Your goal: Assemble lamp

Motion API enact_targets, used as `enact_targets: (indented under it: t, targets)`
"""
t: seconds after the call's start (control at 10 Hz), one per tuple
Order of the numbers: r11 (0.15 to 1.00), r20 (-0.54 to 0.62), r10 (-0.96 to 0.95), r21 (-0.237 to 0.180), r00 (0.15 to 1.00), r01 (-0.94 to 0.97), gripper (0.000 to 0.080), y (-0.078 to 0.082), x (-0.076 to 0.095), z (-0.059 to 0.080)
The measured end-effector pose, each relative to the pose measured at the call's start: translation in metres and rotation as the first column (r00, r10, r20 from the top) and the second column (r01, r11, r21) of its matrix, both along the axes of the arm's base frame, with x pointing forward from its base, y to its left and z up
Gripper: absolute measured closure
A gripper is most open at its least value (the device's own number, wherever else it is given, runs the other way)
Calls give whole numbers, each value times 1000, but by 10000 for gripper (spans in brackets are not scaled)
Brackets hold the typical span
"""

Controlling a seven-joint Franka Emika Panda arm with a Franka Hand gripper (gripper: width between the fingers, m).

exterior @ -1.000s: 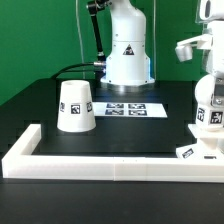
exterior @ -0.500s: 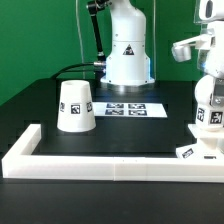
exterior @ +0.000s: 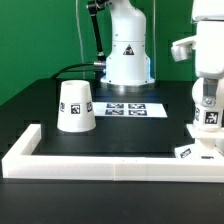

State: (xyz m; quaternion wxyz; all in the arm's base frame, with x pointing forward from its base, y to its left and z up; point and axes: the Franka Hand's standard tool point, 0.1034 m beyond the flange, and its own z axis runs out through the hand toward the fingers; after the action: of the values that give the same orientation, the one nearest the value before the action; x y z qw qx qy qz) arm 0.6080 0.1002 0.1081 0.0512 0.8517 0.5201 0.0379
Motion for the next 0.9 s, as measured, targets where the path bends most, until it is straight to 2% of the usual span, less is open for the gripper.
enact_targets:
  t: [0.2,0.5,0.8,0.9]
  targets:
    - [977,2,-211,29,977,211,223,0,-1,0]
    - [876,-28,-478,64,878,478,223,1,-3,-1]
    - [785,-32,-614,79,789,614,223,1,-3,-1]
    - [726,-37,-682,87,731,682,223,1,-3,-1]
